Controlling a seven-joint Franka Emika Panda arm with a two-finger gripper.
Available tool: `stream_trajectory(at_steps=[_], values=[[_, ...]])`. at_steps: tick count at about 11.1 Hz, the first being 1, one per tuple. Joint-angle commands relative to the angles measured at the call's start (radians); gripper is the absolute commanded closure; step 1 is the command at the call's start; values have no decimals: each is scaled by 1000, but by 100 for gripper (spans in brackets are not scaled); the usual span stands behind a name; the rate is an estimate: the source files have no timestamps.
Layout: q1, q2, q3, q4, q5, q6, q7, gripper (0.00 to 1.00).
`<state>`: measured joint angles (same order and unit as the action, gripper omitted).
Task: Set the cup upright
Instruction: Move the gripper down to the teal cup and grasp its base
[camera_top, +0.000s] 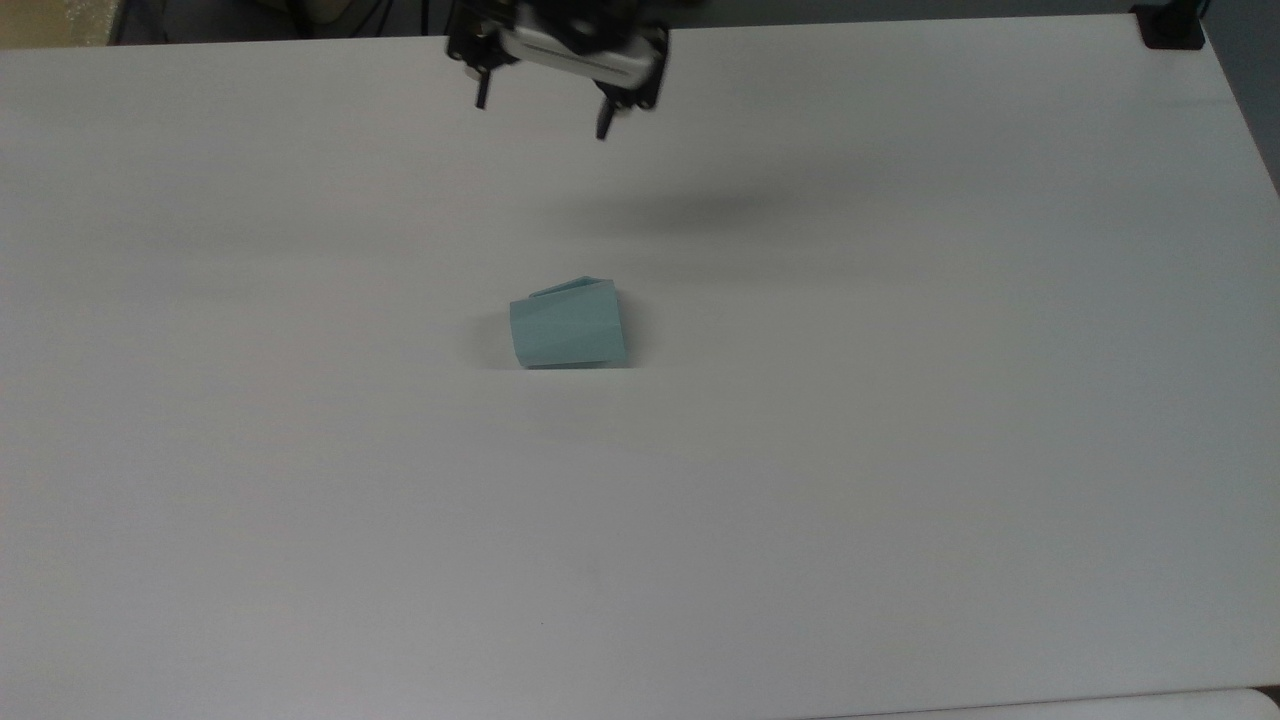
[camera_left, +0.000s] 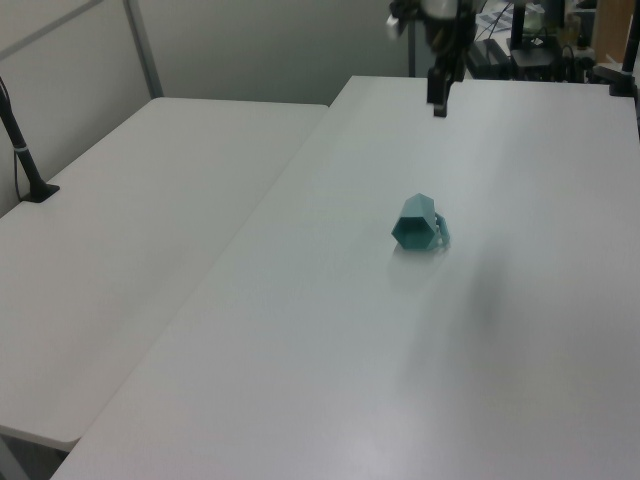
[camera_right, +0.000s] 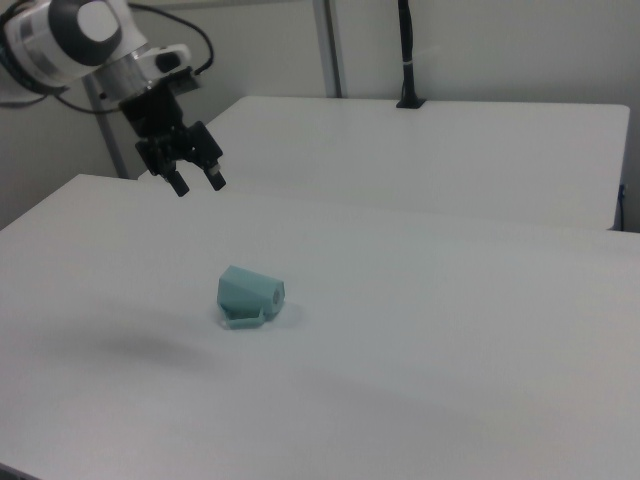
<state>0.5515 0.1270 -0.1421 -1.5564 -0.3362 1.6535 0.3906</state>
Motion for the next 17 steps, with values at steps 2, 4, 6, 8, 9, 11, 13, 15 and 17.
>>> stream_trajectory(at_steps=[2,4,6,8,9,11,13,15,17], values=[[209,150,-13,50,-261,-30,227,0],[306,215,-11,39,-421,-38,313,0],[347,279,-10,27,-524,-55,338,0],[349,336,-10,-2,-556,-57,361,0],[340,358,-8,-26,-576,-54,400,0],[315,379,-8,-86,-609,-44,465,0],[292,402,-8,-109,-627,-28,468,0],[275,415,-7,-129,-652,-3,468,0],[257,431,-5,-136,-673,35,470,0]])
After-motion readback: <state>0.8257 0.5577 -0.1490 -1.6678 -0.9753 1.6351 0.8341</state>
